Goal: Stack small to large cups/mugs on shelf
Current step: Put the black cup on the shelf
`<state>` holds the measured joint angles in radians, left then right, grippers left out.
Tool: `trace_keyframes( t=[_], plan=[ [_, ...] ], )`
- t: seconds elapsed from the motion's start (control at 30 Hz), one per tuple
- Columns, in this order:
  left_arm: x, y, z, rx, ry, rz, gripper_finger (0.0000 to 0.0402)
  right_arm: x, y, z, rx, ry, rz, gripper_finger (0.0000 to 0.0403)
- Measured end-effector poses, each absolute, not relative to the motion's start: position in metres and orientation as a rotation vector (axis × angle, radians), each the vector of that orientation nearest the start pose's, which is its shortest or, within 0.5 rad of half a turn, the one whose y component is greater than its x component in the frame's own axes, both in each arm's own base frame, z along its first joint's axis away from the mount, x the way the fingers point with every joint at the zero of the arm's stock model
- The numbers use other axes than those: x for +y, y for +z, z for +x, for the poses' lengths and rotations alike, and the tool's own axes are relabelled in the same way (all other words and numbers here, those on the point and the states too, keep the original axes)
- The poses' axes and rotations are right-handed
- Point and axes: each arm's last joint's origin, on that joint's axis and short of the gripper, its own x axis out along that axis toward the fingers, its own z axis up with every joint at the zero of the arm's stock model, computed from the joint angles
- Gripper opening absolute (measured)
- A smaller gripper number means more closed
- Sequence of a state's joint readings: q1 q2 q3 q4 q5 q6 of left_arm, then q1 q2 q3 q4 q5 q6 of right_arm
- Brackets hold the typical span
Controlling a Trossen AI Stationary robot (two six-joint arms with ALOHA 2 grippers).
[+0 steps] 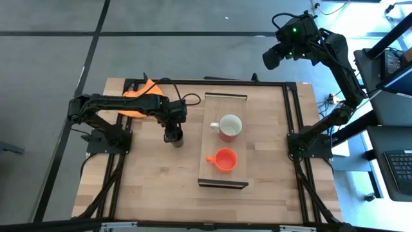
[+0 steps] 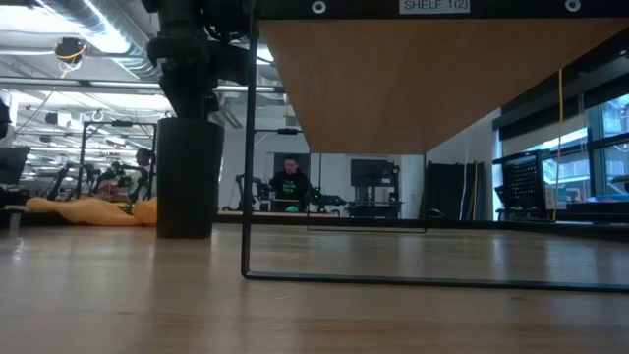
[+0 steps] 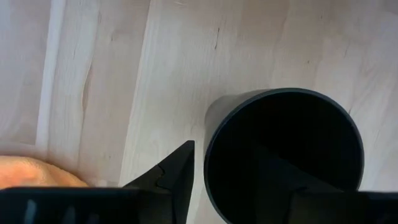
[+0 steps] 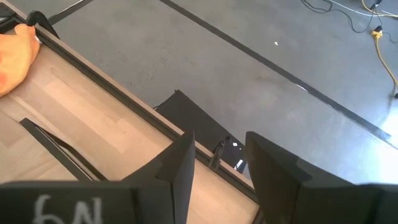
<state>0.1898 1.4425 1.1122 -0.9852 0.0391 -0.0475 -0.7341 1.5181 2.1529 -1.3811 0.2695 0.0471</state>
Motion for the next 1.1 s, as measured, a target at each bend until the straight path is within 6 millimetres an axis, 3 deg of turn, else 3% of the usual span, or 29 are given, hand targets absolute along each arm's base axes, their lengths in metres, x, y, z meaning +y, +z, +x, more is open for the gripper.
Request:
trace_keyframes(
  t=[0.43, 0.67, 0.83, 1.1],
  plan=[
    [0.049, 0.249, 0.257, 1.306, 0.160, -0.184, 0.0009, -0.165, 0.496, 0.172, 0.735, -0.973, 0.218, 0.0145],
    [0.050, 0.251, 0.257, 1.307, 0.188, -0.191, 0.0004, -0.165, 0.496, 0.172, 0.734, -0.974, 0.221, 0.0145],
    [0.060, 0.279, 0.261, 1.254, 0.216, -0.206, 0.0003, -0.165, 0.496, 0.172, 0.733, -0.975, 0.223, 0.0145],
    [0.091, 0.359, 0.252, 1.106, 0.367, -0.176, 0.0002, -0.163, 0.492, 0.169, 0.767, -0.991, 0.285, 0.0145]
  ],
)
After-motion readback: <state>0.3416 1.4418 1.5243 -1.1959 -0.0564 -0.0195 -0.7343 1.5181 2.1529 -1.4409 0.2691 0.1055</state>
